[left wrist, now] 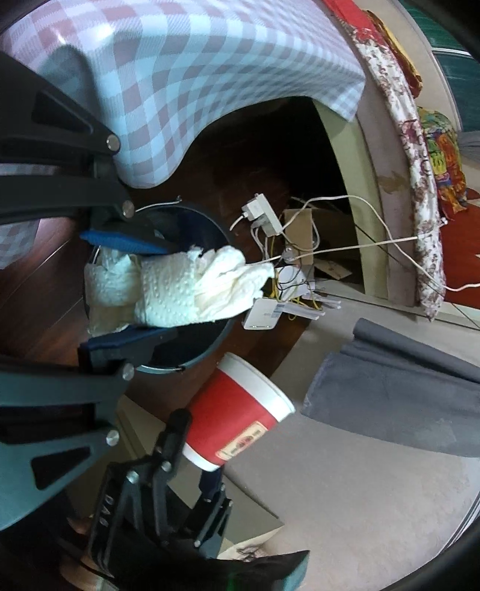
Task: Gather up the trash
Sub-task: 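Carry the white tissue and red paper cup over the black bin, then open both grippers to drop the tissue and red cup into the bin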
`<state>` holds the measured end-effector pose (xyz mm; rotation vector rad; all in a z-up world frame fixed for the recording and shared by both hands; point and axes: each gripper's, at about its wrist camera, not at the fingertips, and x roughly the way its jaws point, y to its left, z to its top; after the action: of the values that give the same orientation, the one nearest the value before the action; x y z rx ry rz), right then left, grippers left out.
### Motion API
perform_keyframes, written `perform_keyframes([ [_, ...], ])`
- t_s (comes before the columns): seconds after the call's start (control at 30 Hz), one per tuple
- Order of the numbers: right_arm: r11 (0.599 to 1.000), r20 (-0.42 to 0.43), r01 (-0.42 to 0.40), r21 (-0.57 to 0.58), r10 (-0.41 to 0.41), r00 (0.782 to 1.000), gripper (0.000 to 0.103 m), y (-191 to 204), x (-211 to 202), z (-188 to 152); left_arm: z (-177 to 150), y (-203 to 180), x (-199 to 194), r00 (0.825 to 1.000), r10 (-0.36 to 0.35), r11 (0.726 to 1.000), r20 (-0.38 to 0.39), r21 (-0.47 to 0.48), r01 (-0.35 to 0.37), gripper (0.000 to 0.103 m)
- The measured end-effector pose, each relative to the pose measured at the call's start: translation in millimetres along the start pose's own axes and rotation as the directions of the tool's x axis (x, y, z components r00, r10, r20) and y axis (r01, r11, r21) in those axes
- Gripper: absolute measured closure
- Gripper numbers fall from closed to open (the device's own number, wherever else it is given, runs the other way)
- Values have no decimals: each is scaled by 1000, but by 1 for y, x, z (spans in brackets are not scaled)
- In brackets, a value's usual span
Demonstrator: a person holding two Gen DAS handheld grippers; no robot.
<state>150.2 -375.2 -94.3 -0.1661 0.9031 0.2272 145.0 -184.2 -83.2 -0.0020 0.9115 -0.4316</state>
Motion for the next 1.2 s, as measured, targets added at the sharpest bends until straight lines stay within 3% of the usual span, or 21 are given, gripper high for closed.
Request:
perform_keyframes([
  [0.83, 994, -185, -17, -104, -2, 983, 45, 16, 82, -19, -25, 22, 74, 984, 1, 999, -178, -44, -9, 63],
  [1.17, 989, -232, -29, -148, -6, 973, 45, 24, 107, -23, -23, 26, 88, 979, -7, 999, -204, -47, -3, 63],
  [1.2, 988, -230, -26, -153, -10, 973, 43, 24, 108, -22, -23, 26, 91, 977, -15, 999, -214, -50, 4, 57],
])
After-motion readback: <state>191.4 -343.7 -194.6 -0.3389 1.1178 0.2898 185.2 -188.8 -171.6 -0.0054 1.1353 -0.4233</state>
